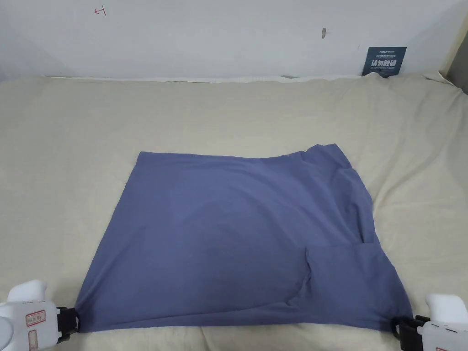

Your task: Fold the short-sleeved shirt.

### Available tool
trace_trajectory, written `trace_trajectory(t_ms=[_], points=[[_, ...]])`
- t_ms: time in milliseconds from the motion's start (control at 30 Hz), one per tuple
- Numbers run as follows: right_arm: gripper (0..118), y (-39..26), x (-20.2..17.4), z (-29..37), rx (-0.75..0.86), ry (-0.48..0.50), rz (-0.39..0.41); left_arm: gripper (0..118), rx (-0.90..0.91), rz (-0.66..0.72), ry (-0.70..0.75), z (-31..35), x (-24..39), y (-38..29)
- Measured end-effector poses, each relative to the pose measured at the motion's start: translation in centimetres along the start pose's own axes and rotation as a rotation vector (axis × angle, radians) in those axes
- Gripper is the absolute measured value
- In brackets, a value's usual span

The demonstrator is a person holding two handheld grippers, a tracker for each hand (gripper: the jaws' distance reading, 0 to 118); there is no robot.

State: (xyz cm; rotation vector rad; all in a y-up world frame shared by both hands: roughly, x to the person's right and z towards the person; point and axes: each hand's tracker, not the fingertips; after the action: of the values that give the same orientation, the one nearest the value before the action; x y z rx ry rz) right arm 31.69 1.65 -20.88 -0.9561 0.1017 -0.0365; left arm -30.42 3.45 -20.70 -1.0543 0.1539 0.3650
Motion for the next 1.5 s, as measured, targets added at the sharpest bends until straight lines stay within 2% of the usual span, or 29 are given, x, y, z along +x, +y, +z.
trace_trajectory(t_ms=[467,833,1200,1500], points=[[8,1.5,0.3,2.9,0.059,0.042,-0.043,1,0.036,-0.017,-0.011,1.5,-0.4,1.2],[8,9.7,-0.1,3.7,0.113,0.051,-0.022,1,0.119,-0.046,-0.046,2.6,2.2,8.3],[8,21.5,-0.7,-1.9,0.093,0.023,0.005,1,0.137,-0.101,-0.031,-2.2,6.3,18.7],[8,25.9,-0.7,-9.5,-0.008,-0.017,-0.028,1,0.087,-0.066,-0.014,-9.0,7.7,23.1]])
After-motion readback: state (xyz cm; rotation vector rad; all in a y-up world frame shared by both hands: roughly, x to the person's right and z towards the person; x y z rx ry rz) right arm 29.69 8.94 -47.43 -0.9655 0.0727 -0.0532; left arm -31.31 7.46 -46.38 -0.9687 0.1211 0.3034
